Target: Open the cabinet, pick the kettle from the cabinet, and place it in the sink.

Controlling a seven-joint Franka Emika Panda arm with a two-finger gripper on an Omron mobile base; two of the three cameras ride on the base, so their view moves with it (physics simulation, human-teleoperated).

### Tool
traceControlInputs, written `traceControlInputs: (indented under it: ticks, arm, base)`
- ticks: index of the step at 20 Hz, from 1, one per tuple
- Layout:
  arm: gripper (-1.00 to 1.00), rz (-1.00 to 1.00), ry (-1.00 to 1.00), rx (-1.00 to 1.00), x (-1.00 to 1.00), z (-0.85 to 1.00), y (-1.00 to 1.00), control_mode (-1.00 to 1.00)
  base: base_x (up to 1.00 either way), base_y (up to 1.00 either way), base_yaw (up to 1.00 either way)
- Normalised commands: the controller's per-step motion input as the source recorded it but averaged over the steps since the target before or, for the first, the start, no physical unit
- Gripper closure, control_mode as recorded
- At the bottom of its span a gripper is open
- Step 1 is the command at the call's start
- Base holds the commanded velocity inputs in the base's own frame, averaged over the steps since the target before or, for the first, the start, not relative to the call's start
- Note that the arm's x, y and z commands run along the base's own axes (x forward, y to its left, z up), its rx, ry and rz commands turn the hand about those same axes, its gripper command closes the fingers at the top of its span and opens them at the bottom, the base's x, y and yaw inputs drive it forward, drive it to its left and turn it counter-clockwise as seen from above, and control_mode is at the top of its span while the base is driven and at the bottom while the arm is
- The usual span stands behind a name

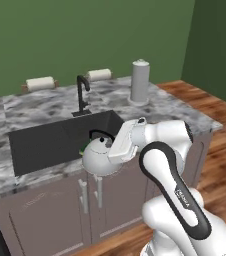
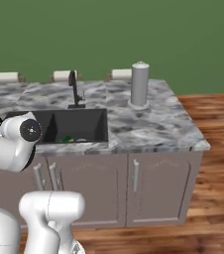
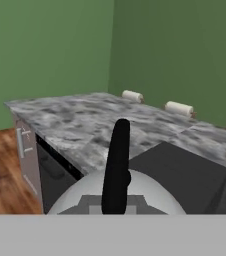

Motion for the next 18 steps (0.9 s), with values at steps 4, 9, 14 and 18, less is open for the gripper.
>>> traceControlInputs:
  ticks: [4,9,14,18]
  arm:
    - [1.0,0.0,0.0,0.0,0.0,0.0,0.0,1.0]
    - [1.0,0.0,0.0,0.0,0.0,0.0,0.0,1.0]
    - [1.0,0.0,0.0,0.0,0.0,0.0,0.0,1.0]
    - [1.0,0.0,0.0,0.0,0.0,0.0,0.0,1.0]
  base:
    - [0.39,-0.33,0.14]
    - [0.37,-0.36,0.11]
    - [0.36,-0.41,0.06]
    - [0.37,-0.41,0.05]
